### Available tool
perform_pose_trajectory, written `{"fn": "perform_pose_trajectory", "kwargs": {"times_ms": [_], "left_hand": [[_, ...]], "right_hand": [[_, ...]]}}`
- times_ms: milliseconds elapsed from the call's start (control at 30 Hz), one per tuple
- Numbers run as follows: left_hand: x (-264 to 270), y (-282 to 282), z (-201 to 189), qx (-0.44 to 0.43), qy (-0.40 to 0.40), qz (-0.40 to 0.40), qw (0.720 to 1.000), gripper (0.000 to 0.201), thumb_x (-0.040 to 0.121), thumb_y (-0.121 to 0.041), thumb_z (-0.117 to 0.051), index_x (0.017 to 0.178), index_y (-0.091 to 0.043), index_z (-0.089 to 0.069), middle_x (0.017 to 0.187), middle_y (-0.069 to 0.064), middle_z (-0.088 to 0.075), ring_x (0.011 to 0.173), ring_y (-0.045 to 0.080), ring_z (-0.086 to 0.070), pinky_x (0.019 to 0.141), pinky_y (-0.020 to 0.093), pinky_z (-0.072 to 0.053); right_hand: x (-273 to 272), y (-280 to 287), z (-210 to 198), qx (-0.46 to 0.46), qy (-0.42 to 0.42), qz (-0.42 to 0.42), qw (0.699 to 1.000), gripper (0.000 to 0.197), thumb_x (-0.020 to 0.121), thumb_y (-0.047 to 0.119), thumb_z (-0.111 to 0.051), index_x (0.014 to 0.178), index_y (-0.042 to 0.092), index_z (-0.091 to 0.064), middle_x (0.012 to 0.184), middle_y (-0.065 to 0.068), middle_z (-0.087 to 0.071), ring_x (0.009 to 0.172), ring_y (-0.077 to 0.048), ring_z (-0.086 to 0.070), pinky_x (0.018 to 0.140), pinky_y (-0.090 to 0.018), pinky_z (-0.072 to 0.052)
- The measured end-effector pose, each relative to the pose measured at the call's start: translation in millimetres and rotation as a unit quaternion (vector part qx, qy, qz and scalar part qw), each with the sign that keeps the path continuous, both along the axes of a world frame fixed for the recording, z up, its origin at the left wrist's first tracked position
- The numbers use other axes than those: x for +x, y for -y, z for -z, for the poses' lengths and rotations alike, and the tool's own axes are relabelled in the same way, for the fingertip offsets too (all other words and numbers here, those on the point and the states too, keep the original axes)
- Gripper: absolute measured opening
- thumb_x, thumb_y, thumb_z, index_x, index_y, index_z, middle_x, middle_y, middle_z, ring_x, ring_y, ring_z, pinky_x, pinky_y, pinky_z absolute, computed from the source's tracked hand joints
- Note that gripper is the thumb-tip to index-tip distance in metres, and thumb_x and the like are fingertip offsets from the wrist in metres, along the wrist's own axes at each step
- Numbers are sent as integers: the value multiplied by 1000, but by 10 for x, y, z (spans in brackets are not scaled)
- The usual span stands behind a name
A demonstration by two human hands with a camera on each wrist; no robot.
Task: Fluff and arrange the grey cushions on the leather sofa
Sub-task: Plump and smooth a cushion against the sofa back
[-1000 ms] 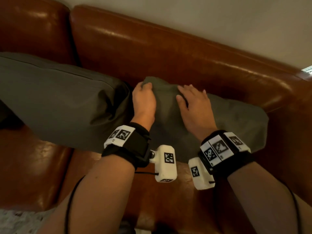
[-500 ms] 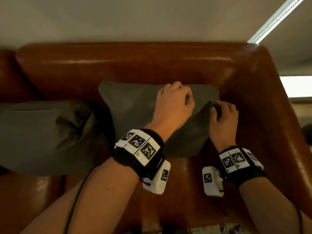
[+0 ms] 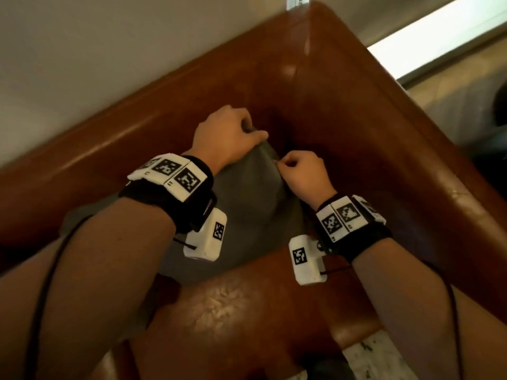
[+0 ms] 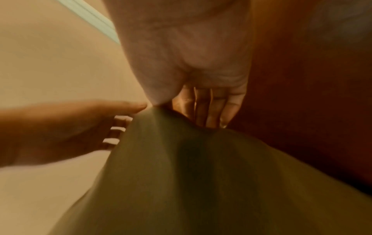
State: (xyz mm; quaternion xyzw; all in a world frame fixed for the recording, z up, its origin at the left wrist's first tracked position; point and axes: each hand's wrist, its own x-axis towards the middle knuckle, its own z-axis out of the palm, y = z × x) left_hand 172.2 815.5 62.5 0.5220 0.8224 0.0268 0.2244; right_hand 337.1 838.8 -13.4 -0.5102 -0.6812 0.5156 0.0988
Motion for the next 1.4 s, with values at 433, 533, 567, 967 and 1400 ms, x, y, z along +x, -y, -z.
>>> {"fn": "perform_pose_trajectory", "kwargs": {"times_ms": [433, 533, 567, 967, 1400], "left_hand": [[247, -103, -302, -161, -52, -49, 984, 41, 81, -59, -65, 87, -20, -54, 85, 1, -57, 83, 23, -54, 66, 35, -39], [302, -81, -303, -179, -53, -52, 981, 27, 87, -43, -64, 84, -17, -60, 90, 7, -62, 83, 27, -58, 67, 38, -45], [295, -44, -311, -175, -40, -63, 982, 21, 88, -35, -63, 83, -15, -62, 91, 9, -64, 83, 28, -60, 67, 38, -47], [331, 367, -318, -101, 5, -42, 994, 18, 95, -23, -54, 86, -13, -66, 80, 6, -63, 73, 23, -60, 57, 34, -44], [174, 190, -289, -68, -27, 135, 988, 8, 94, -27, -60, 87, -24, -62, 92, -7, -55, 88, 14, -55, 73, 32, -45]], "right_hand": [[142, 124, 3, 127, -18, -119, 985, 21, 95, 36, -55, 76, 27, -52, 71, 9, -54, 73, -17, -57, 61, -33, -40], [230, 200, 6, 140, -35, -114, 983, 23, 97, 36, -52, 82, 21, -59, 79, 4, -59, 78, -17, -57, 68, -39, -46], [278, 206, 23, 137, -46, -102, 984, 23, 98, 35, -52, 83, 19, -61, 80, 3, -60, 77, -17, -57, 69, -40, -47], [304, 9, -125, 79, -72, -73, 992, 11, 87, 33, -71, 89, 23, -68, 87, 9, -65, 87, -9, -61, 81, -38, -53], [297, -59, -104, 79, -130, -107, 983, 21, 97, 29, -57, 90, 15, -72, 88, 1, -69, 85, -12, -64, 82, -37, -51]]}}
